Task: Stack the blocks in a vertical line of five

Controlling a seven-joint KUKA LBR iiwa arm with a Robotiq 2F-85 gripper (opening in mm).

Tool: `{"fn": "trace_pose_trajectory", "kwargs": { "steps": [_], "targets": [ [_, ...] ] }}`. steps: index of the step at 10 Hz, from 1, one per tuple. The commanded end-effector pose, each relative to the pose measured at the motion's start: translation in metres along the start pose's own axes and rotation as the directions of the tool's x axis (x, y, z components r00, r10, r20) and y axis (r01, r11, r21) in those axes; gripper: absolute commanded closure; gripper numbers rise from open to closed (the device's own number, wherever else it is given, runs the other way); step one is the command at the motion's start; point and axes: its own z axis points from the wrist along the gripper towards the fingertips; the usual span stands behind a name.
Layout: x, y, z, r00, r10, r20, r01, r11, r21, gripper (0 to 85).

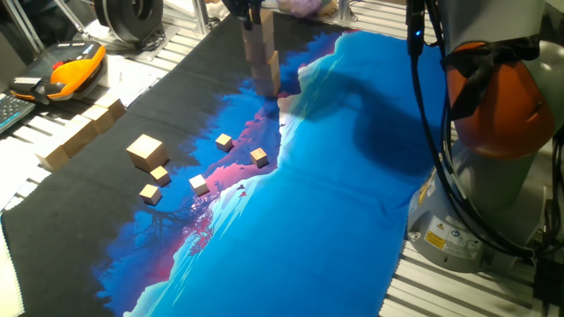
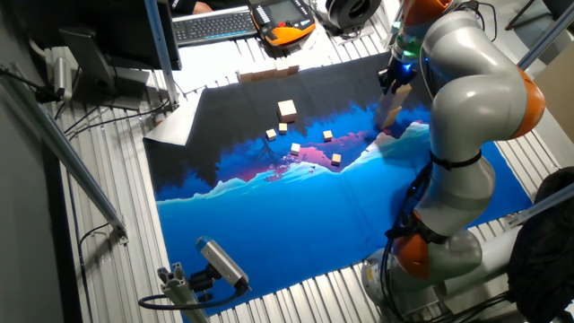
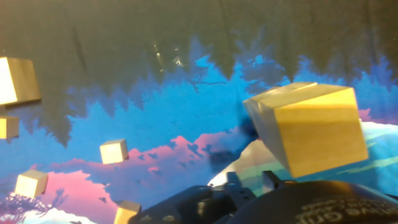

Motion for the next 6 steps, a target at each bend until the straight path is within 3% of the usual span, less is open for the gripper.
{"fn": "trace_pose_trajectory", "kwargs": {
  "steps": [1,6],
  "targets": [
    [0.001,0.002,0.002,1.0,-0.002,-0.002,0.002,1.0,-0.011,85.0],
    [0.028,0.033,0.041,0.997,0.069,0.046,-0.069,0.997,0.014,85.0]
  ]
}}
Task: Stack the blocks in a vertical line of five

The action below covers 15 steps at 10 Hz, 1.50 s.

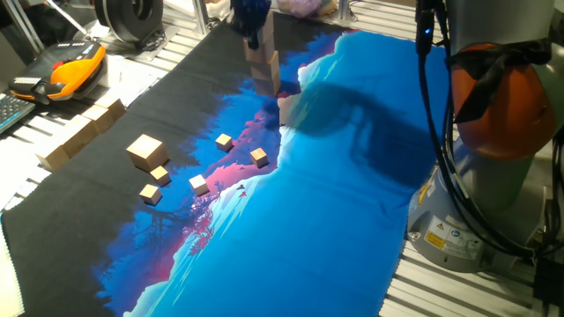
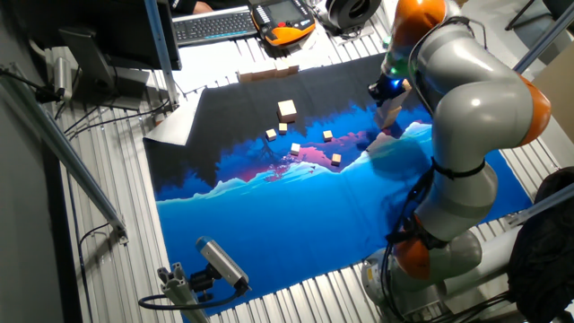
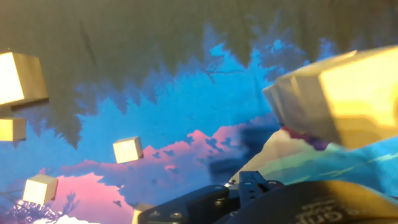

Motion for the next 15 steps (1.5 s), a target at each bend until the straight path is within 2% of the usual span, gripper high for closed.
{"fn": "trace_pose_trajectory", "kwargs": {
  "steps": [1,3,4,6,7,8,9,12,13,14,15],
  "targets": [
    [0.0,0.0,0.001,1.0,0.008,0.0,-0.008,1.0,0.0,85.0],
    [0.0,0.0,0.001,1.0,0.001,-0.015,0.0,1.0,0.013,85.0],
    [0.0,0.0,0.001,1.0,-0.002,-0.018,0.002,1.0,-0.005,85.0],
    [0.0,0.0,0.001,0.999,-0.021,-0.026,0.021,1.0,-0.011,85.0],
    [0.0,0.0,0.001,0.999,-0.025,-0.041,0.025,1.0,-0.001,85.0],
    [0.0,0.0,0.001,0.998,-0.049,-0.044,0.051,0.998,0.039,85.0],
    [0.0,0.0,0.001,0.996,-0.079,-0.039,0.082,0.995,0.06,85.0],
    [0.0,0.003,0.0,0.996,-0.074,-0.055,0.075,0.997,0.022,85.0],
    [-0.003,0.024,-0.004,0.997,-0.049,-0.068,0.05,0.999,0.012,85.0],
    [-0.004,0.048,-0.007,0.997,-0.012,-0.074,0.013,1.0,0.013,68.0],
    [-0.004,0.069,-0.005,0.998,0.025,-0.063,-0.025,1.0,0.006,51.0]
  ]
}}
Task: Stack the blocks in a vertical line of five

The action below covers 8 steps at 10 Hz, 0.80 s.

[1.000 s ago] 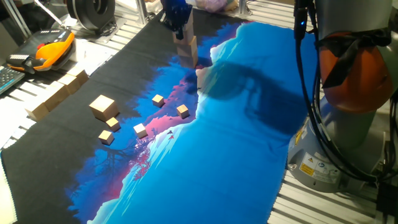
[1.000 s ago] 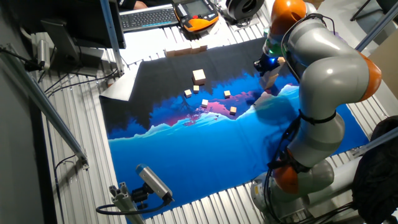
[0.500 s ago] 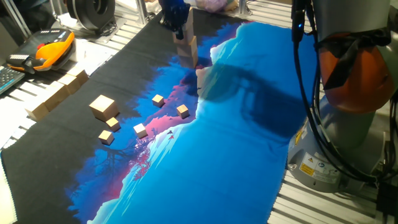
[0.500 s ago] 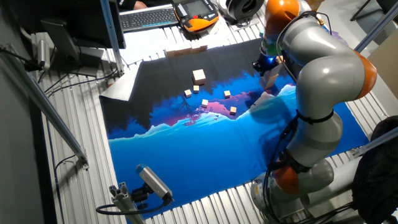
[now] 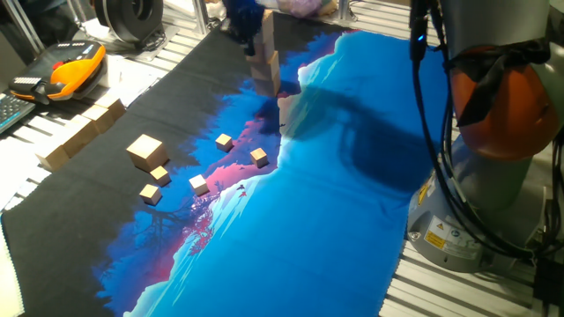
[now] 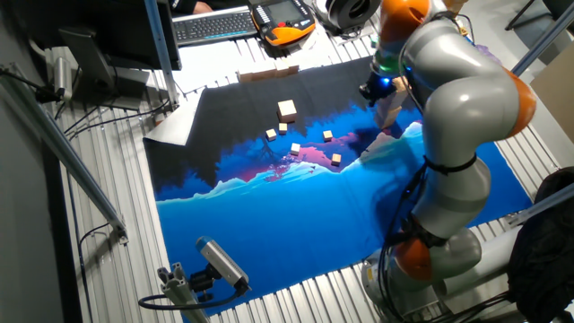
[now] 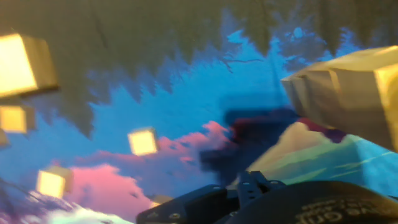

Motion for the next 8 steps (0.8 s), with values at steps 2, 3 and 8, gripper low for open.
{"fn": "trace_pose_trajectory", "kwargs": {
  "steps": [2,3,8],
  "targets": [
    [0.007,0.059,0.012,0.999,0.043,0.003,-0.043,0.999,-0.012,51.0],
    [0.003,0.071,0.021,0.998,0.06,0.009,-0.06,0.998,-0.021,51.0],
    [0.001,0.102,0.06,0.998,0.062,0.031,-0.06,0.996,-0.062,68.0]
  ]
}}
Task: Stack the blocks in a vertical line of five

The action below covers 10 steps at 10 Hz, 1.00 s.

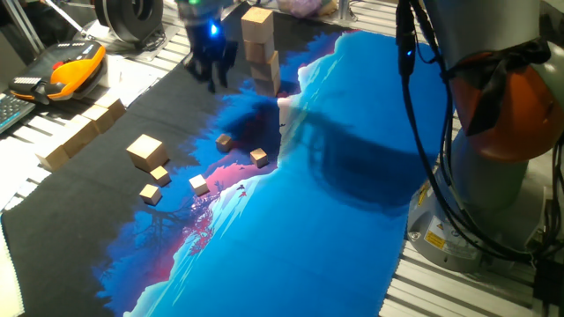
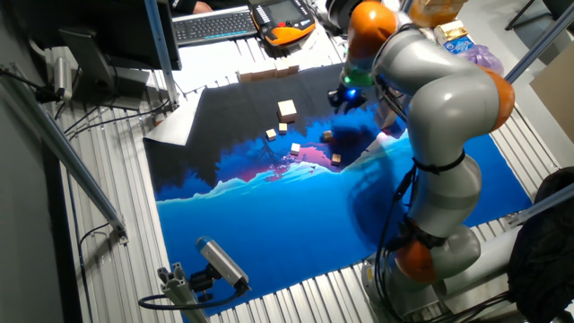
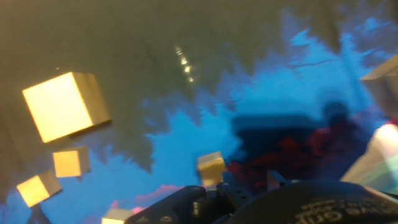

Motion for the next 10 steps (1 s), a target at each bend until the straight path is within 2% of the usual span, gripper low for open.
{"fn": "trace_pose_trajectory", "kwargs": {
  "steps": [1,3,6,7,9,10],
  "targets": [
    [0.0045,0.0122,0.001,1.0,-0.03,-0.007,0.03,1.0,-0.006,85.0],
    [0.0045,0.0122,0.001,0.998,-0.068,-0.007,0.068,0.997,0.034,85.0],
    [0.0045,0.0122,0.001,0.994,-0.11,-0.006,0.11,0.993,0.036,85.0],
    [0.0045,0.0122,0.001,0.993,-0.118,-0.007,0.118,0.993,0.027,85.0],
    [0.0045,0.0122,0.001,0.99,-0.141,-0.018,0.141,0.99,0.029,85.0],
    [0.0045,0.0122,0.001,0.993,-0.121,-0.009,0.121,0.993,0.016,85.0]
  ]
}}
